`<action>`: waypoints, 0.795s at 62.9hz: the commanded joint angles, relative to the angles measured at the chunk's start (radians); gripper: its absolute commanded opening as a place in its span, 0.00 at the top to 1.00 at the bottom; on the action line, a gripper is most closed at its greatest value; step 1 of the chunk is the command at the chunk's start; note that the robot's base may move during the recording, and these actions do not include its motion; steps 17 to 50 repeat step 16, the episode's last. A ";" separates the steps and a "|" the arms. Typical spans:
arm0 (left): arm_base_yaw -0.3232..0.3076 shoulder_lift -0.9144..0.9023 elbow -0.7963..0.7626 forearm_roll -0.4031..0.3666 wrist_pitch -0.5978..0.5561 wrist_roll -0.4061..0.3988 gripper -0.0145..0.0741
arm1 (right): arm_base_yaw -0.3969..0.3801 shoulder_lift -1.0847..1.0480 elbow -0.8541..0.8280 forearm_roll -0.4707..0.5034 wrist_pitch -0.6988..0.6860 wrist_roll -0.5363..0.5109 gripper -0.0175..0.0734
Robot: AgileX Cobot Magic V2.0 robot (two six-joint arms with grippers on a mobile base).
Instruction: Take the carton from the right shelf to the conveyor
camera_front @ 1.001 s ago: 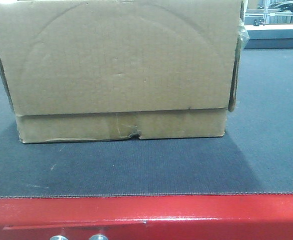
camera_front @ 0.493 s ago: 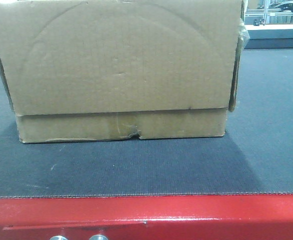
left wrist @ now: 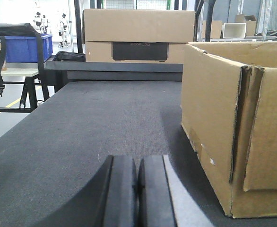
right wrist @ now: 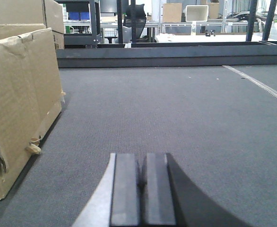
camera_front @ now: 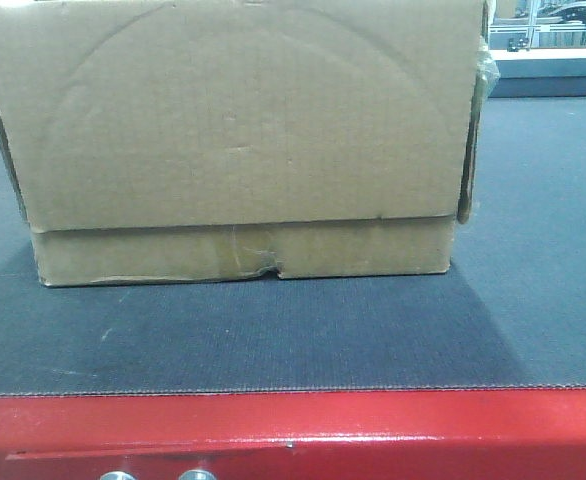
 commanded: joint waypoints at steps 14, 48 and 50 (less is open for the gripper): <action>-0.007 -0.005 -0.002 -0.004 -0.017 0.004 0.83 | -0.004 -0.005 0.000 0.004 -0.029 -0.009 0.89; -0.007 -0.005 -0.002 -0.004 -0.017 0.004 0.83 | -0.004 -0.005 0.000 0.004 -0.029 -0.009 0.89; -0.007 -0.005 -0.002 -0.004 -0.017 0.004 0.83 | -0.004 -0.005 0.000 0.004 -0.029 -0.009 0.89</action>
